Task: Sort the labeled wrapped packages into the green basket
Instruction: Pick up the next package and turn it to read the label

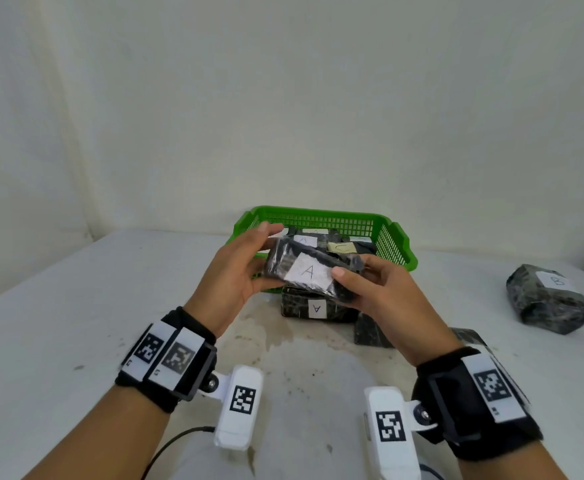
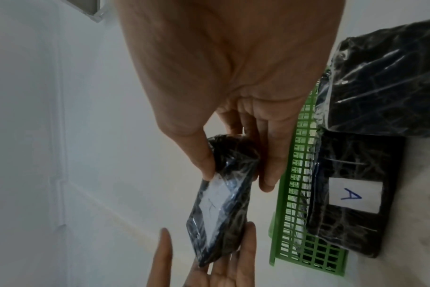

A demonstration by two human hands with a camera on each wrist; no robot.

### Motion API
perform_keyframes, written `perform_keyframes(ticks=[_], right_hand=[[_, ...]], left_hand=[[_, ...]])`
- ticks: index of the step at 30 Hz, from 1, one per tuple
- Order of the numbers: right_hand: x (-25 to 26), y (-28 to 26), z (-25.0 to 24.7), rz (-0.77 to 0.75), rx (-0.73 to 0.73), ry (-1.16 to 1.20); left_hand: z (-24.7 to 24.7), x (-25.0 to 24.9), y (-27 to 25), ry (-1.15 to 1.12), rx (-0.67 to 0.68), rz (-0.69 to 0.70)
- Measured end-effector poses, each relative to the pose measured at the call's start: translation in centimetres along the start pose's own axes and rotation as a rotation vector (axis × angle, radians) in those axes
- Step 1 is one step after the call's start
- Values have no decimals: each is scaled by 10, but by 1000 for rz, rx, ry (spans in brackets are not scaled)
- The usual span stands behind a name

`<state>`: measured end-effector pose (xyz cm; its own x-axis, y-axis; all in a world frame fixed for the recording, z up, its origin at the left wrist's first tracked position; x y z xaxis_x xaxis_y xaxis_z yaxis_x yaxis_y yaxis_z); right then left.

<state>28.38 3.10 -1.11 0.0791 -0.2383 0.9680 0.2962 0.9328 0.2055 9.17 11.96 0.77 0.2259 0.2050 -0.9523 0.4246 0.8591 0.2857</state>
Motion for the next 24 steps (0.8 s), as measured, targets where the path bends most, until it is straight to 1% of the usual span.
perform_keyframes(ticks=[4, 6, 8, 10, 11, 13, 16, 18, 24], right_hand=[[5, 3, -1, -17, -58, 98], [8, 4, -5, -41, -98, 142], [11, 6, -10, -60, -130, 177], [14, 11, -18, -68, -182, 196], [16, 15, -22, -67, -208, 207], [21, 24, -30, -56, -236, 196], [30, 41, -38, -37, -254, 114], [33, 53, -46, -31, -281, 57], [22, 81, -71, 79, -327, -47]], left_hand=[[2, 0, 3, 151, -12, 49], [4, 1, 7, 177, -25, 30], [7, -1, 14, 215, -8, -1], [7, -7, 24, 288, 20, -24], [4, -10, 31, 327, 8, -25], [-6, -15, 49, 403, -93, -14], [-26, -15, 81, 535, -266, -20], [-34, -8, 99, 594, -315, -71], [-51, 27, 135, 749, -341, -304]])
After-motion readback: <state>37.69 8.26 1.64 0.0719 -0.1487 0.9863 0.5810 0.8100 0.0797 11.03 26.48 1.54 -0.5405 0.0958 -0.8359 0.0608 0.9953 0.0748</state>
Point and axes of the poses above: each hand's wrist, its own y-axis towards the middle knuckle, its own z-axis out of the palm, x = y × z, the point moved 3 cm from there along y, towards the middle knuckle, and after that the axes turned 7 degrees about y, right-handed, at the moved point
